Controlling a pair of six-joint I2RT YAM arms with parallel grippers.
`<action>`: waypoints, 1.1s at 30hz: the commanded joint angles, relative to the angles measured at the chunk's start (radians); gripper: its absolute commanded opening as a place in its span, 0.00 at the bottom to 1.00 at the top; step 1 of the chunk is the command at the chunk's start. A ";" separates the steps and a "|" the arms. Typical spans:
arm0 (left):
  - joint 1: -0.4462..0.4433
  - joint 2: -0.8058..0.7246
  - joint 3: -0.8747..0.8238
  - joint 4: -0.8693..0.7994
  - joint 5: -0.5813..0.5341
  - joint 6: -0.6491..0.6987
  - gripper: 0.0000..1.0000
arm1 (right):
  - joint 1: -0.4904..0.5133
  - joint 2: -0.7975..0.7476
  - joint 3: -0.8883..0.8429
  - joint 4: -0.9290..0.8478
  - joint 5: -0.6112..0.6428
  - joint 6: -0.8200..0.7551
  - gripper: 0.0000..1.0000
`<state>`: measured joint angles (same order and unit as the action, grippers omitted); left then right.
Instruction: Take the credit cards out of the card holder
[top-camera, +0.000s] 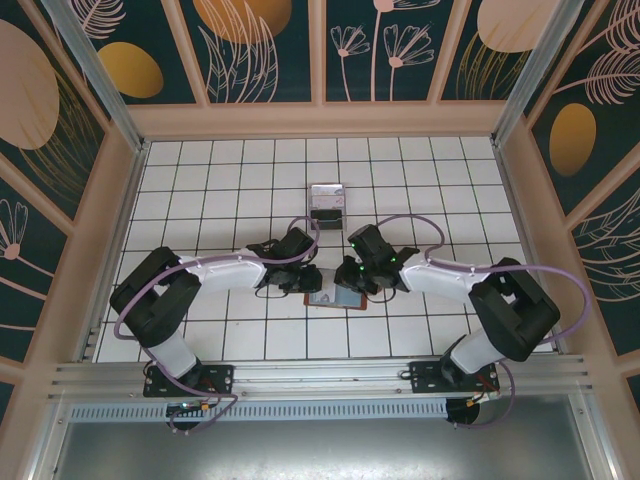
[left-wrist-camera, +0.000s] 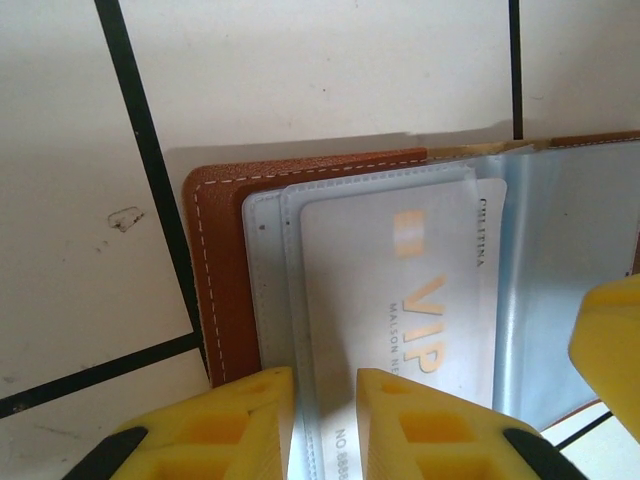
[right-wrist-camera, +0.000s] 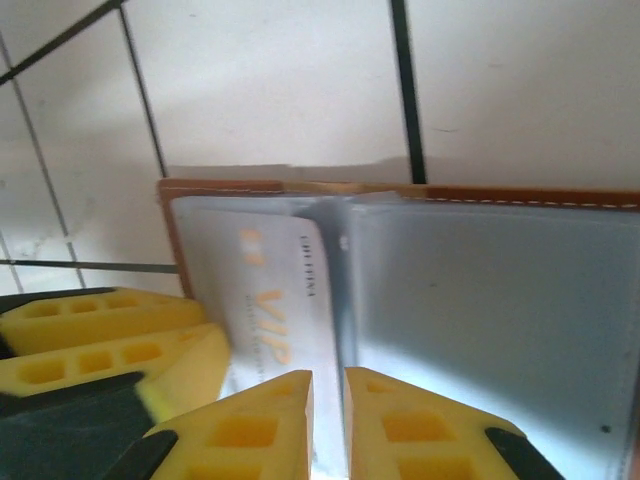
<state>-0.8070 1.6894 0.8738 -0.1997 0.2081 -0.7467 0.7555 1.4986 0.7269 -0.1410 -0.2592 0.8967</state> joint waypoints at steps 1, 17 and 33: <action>0.002 -0.006 -0.019 0.008 0.016 -0.014 0.26 | 0.008 0.012 0.031 0.017 -0.053 0.005 0.19; 0.002 -0.011 -0.021 0.003 0.018 -0.008 0.25 | 0.017 0.150 0.078 -0.034 -0.024 -0.022 0.26; 0.002 -0.023 0.001 -0.030 -0.001 -0.003 0.25 | 0.076 0.195 0.234 -0.339 0.195 -0.057 0.36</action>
<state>-0.8043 1.6867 0.8692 -0.1909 0.2085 -0.7464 0.8276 1.6787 0.9474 -0.3862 -0.1406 0.8459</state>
